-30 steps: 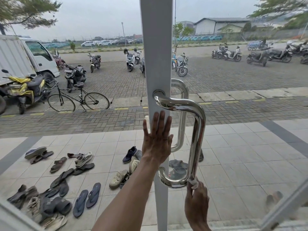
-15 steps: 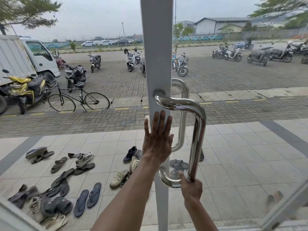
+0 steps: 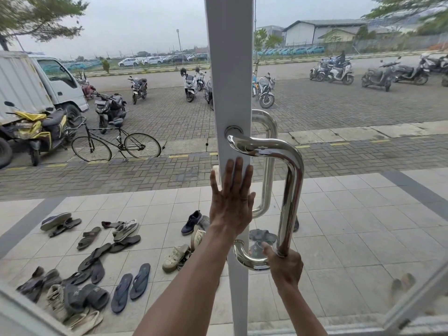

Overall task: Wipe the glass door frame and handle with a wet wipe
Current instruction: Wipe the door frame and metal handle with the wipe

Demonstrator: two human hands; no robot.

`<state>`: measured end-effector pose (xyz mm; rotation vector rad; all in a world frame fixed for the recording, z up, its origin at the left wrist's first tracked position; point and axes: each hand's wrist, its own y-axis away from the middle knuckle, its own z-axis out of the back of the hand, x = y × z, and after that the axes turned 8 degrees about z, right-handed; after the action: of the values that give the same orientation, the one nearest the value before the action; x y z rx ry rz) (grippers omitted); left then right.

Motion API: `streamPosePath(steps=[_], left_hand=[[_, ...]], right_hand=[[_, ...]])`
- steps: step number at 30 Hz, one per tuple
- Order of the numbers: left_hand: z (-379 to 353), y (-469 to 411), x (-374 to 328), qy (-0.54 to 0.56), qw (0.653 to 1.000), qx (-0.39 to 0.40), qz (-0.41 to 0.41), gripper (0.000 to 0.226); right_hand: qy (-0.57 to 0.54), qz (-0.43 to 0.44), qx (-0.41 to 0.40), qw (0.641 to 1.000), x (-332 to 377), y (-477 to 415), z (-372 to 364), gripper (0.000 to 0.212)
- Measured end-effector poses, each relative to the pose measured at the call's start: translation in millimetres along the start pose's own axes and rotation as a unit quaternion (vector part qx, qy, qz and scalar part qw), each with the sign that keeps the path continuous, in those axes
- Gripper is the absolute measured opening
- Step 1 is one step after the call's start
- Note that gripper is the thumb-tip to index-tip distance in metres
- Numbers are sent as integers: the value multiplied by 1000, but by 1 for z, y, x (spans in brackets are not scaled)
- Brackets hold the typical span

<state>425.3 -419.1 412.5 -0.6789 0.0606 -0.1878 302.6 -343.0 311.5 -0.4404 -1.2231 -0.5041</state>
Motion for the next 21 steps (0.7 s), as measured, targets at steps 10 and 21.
streamPosePath(steps=[10, 21], left_hand=[[6, -1, 3, -18, 998, 55, -19, 107], [22, -3, 5, -26, 989, 140, -34, 117]], right_hand=[[15, 159, -2, 987, 93, -17, 33, 23], [112, 423, -77, 896, 230, -25, 64, 51]])
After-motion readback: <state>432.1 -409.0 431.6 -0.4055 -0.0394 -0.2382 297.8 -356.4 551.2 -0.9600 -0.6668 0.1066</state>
